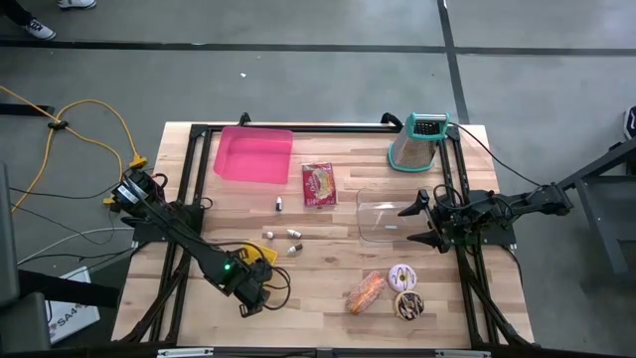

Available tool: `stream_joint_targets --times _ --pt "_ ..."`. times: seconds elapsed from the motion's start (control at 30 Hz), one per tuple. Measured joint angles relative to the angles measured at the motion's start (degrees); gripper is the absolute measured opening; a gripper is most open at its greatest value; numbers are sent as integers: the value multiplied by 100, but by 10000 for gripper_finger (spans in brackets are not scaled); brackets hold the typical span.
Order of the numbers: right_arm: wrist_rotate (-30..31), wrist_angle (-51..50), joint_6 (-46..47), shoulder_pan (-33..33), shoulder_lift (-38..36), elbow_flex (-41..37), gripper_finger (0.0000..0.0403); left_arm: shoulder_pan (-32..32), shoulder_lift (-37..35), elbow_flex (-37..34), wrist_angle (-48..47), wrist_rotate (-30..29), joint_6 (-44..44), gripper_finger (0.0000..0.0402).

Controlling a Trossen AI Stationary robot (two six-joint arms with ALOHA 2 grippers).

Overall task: Pick & Place Food Item
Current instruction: Put the blue food coloring bottle into the yellow bin, then put the left orange food coloring bottle into the yellow bin

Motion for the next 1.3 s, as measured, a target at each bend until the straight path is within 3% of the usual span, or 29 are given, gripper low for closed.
stream_joint_targets --times 0.27,0.67,1.3 --pt "0 0 0 -1 0 0 348 0 -1 0 -2 -2 131 98" --pt "0 0 0 0 0 0 348 37 -4 0 -4 -15 129 151" --pt "0 0 1 -2 0 -1 348 51 -448 0 -26 -9 216 153"
